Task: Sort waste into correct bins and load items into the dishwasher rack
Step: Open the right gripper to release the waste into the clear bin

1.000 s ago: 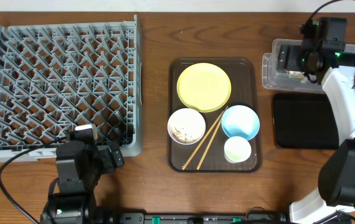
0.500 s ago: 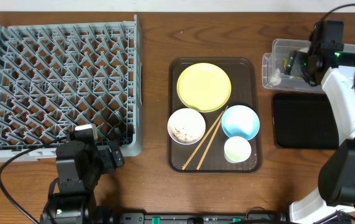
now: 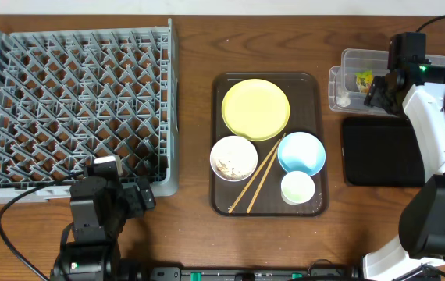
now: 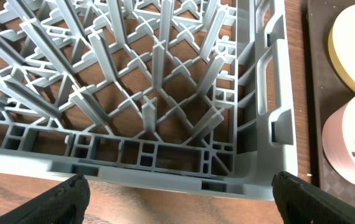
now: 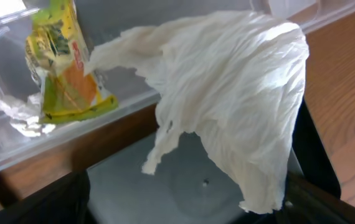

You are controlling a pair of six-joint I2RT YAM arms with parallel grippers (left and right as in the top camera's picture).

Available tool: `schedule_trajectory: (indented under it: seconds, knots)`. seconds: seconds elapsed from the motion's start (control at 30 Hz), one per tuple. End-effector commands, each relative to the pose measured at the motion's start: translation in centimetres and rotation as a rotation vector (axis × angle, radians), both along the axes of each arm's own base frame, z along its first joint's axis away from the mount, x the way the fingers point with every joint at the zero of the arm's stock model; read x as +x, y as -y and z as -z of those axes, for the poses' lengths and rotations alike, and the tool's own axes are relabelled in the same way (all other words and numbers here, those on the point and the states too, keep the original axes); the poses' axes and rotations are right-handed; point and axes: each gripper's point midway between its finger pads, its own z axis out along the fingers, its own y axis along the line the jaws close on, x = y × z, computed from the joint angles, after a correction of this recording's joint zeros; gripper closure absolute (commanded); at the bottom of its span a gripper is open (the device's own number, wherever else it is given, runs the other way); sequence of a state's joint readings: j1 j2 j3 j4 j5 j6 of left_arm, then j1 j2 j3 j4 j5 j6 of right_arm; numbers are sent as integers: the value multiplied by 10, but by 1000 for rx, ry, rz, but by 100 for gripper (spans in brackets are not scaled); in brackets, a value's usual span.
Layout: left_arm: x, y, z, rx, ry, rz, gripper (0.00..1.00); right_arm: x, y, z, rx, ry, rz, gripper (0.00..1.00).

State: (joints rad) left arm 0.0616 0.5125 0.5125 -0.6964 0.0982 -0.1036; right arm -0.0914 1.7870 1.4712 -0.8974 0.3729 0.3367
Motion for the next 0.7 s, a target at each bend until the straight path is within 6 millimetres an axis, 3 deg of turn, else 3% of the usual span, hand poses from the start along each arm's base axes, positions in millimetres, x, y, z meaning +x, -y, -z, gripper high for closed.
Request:
schedule_trajectory:
  seconds: [0.0,0.23,0.67]
  knots:
    - [2,0,-7,8,18,9,4,9,8,-2,-23,44,33,6]
    - [2,1,-7,8,17,9,4,37,2,-11,21,169,9,2]
    - [2,1,-7,8,17,9,4,34,-9,31,87,65,-11,1]
